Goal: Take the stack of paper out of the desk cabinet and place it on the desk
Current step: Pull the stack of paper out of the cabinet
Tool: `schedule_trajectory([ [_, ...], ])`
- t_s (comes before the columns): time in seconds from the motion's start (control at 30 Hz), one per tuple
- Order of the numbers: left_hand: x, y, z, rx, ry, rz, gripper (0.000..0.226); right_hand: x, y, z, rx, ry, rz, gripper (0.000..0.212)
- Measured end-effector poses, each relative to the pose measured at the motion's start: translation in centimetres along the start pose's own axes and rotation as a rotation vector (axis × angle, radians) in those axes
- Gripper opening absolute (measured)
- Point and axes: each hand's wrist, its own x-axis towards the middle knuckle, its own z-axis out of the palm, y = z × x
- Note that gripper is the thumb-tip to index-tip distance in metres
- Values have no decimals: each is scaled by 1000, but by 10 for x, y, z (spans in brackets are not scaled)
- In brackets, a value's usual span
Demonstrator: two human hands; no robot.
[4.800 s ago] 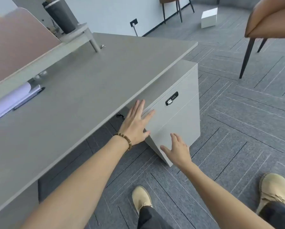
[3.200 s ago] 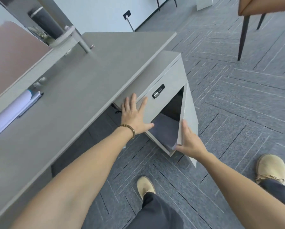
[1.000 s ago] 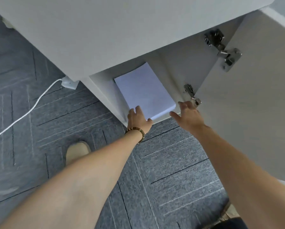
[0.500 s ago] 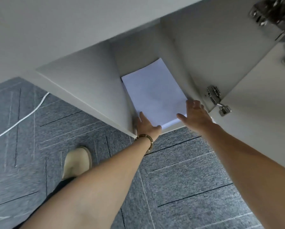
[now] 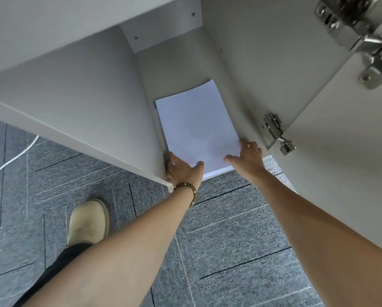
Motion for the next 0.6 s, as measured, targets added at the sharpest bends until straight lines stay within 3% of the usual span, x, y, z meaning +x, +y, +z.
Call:
schedule_trajectory([
  [0.1, -16, -10, 0, 67, -31, 35, 96, -16, 16, 1, 2, 11, 1, 71],
  [0.27, -50, -35, 6, 98, -79, -4, 93, -38, 46, -2, 86, 21, 41, 39],
  [0.47, -58, -68, 4, -68, -55, -45, 93, -43, 59, 2, 176, -15, 129, 70],
  [0.6, -48, -69, 1, -251, -18, -127, 69, -29, 56, 7, 321, -108, 154, 59],
])
